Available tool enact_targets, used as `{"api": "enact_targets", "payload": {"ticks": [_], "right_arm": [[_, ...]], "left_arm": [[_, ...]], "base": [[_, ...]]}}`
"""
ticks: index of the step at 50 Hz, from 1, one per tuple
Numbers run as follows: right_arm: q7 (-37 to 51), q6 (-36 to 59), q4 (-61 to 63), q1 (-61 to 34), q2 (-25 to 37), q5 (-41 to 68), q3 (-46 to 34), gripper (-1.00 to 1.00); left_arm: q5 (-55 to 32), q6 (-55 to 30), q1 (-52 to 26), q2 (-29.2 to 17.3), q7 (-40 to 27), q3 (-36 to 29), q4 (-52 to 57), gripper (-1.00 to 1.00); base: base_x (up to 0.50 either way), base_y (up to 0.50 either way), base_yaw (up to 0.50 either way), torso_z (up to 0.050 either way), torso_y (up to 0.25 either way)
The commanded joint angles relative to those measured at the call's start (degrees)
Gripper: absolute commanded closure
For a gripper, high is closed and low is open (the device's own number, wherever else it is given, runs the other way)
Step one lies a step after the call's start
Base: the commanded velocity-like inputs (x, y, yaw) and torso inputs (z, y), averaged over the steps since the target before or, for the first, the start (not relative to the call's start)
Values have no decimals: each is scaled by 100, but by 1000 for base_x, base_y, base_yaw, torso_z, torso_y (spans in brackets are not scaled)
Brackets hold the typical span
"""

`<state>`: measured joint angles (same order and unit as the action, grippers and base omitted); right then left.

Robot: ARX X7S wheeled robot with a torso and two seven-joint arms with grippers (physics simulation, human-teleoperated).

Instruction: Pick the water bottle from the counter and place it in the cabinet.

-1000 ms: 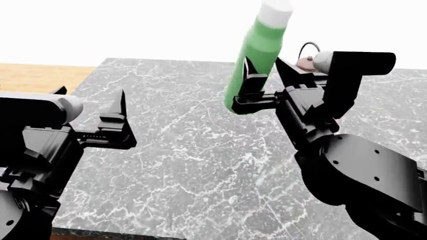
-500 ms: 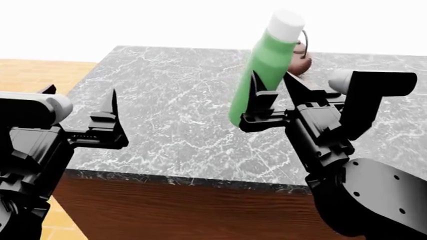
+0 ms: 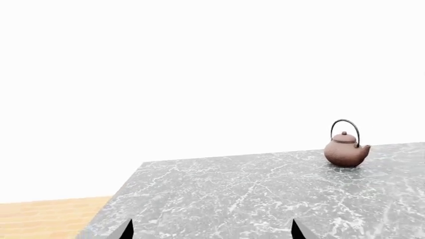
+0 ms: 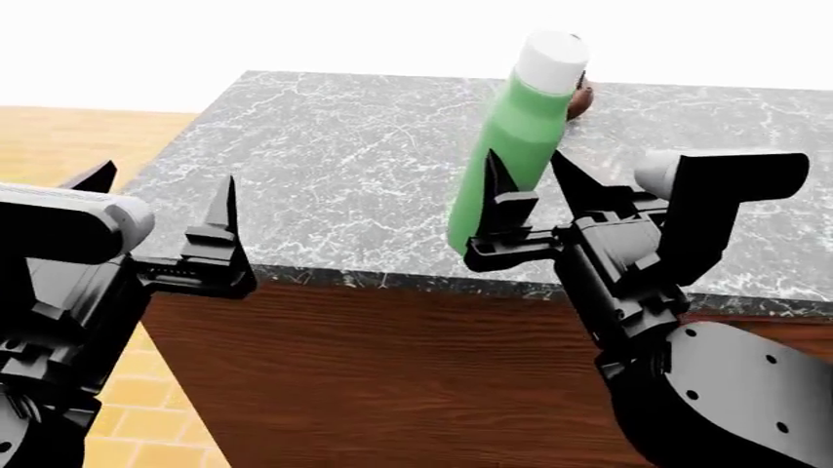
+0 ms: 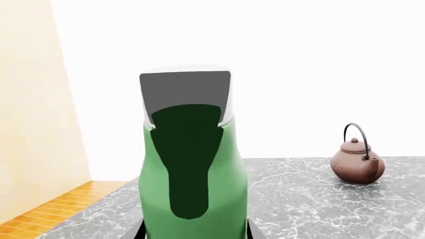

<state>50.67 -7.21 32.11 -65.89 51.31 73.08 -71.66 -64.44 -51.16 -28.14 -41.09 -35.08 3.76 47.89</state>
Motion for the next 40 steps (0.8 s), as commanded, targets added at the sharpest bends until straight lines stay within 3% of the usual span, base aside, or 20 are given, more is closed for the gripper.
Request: {"api": "enact_targets", "payload": {"ticks": [1, 40], "right_arm": [[8, 67, 28, -19, 4, -250, 99, 100], [-128, -67, 81, 143, -146, -416, 117, 100]], "left_arm": [[49, 24, 19, -25, 19, -39, 22, -100], [122, 51, 59, -38, -19, -213, 31, -100]], "base": [[-8, 82, 391, 0, 0], [0, 2, 497, 0, 0]]}}
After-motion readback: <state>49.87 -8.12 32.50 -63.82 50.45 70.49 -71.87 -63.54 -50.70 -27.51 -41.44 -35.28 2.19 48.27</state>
